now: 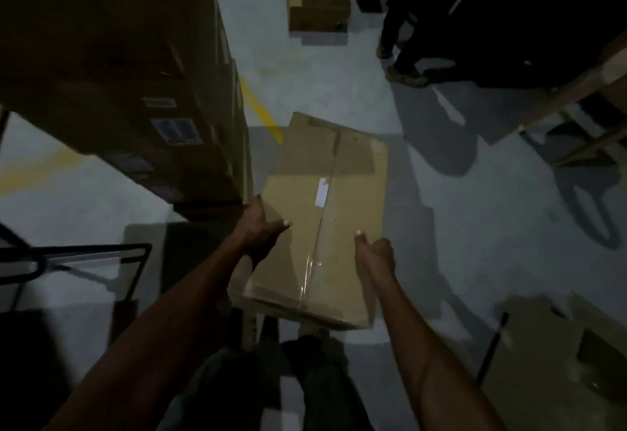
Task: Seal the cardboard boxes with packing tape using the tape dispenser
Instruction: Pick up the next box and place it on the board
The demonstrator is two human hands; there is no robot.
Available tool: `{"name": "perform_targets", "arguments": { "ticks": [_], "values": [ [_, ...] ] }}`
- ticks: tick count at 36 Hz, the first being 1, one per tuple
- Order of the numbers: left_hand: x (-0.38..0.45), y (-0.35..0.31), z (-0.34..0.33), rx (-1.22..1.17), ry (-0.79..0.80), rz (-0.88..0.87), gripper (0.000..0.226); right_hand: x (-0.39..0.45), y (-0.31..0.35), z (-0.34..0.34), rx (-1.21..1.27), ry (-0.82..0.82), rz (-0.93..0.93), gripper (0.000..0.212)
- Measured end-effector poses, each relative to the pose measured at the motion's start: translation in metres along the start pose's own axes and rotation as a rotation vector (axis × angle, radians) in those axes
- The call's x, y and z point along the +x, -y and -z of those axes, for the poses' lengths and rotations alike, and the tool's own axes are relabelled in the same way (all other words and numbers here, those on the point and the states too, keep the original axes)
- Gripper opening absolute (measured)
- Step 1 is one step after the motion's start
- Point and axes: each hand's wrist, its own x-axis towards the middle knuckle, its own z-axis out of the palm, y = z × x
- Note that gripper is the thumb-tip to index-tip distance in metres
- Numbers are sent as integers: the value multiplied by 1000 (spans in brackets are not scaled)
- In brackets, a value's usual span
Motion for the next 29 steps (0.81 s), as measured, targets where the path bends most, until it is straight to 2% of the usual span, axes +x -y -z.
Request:
{"name": "perform_targets", "arguments": {
  "ticks": [9,16,24,29],
  "values": [
    [186,107,-80,-150,-74,52,71,212,8,-119,52,39,53,73],
    [300,178,-123,-149,-115,87,80,335,2,-203,60,111,135,75],
    [349,230,-153,-80,-76,159,82,393,-11,-252,16,160,170,83],
    [354,245,-165,-11,-33,339,98,397,-19,-262,18,186,134,79]
  ]
}}
